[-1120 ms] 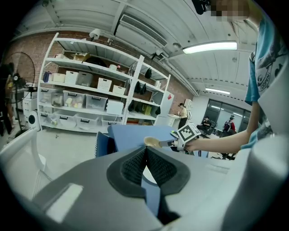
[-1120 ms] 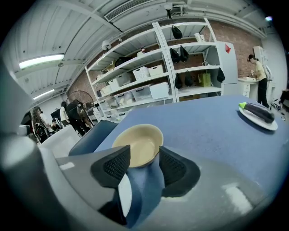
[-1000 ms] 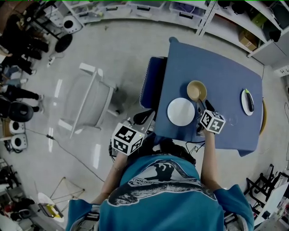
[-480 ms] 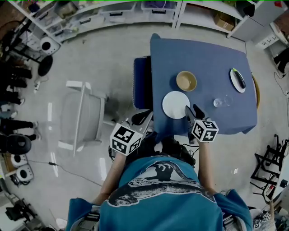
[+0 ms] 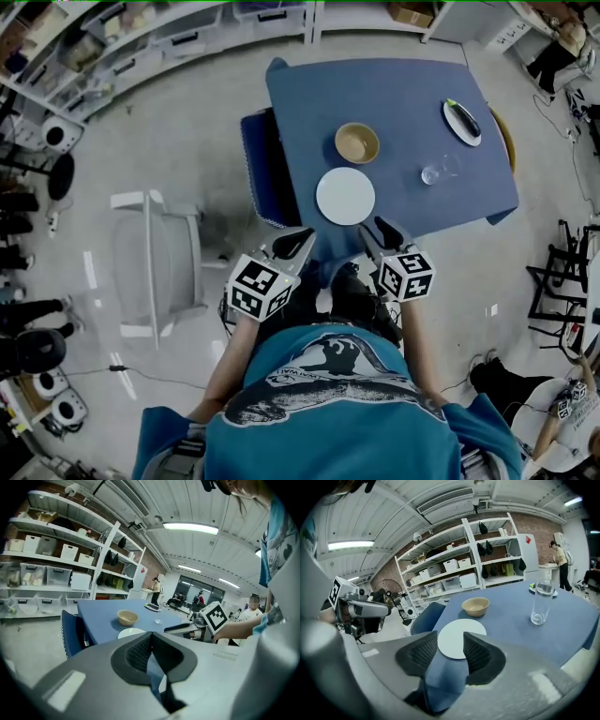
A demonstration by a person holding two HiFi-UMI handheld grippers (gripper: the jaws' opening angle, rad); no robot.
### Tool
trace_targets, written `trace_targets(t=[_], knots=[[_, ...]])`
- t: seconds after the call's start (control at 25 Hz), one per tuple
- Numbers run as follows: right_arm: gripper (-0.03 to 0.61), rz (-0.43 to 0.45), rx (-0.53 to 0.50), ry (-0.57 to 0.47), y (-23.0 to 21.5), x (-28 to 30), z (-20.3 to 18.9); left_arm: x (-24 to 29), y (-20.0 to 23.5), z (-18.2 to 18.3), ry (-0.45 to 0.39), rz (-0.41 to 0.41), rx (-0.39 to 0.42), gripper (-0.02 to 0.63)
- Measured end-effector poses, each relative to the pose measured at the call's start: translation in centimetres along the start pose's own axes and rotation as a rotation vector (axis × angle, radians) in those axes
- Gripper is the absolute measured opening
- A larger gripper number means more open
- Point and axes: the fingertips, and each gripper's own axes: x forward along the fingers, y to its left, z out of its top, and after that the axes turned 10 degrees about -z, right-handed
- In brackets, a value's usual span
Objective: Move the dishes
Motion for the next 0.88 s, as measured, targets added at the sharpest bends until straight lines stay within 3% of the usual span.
trace_targets(t=[0.32,0.88], knots=[[0.151,0.041,-0.032,-0.026,1.1,-2.1,0.3,1.1,-1.0,0.4,-0.01,-0.021,0.015,0.012],[0.042,0.158,-0.035,-0.099,1.3,-7.4,-0.3,2.1,-6.6,-1.1,-0.008,0.07,0.001,0.013]])
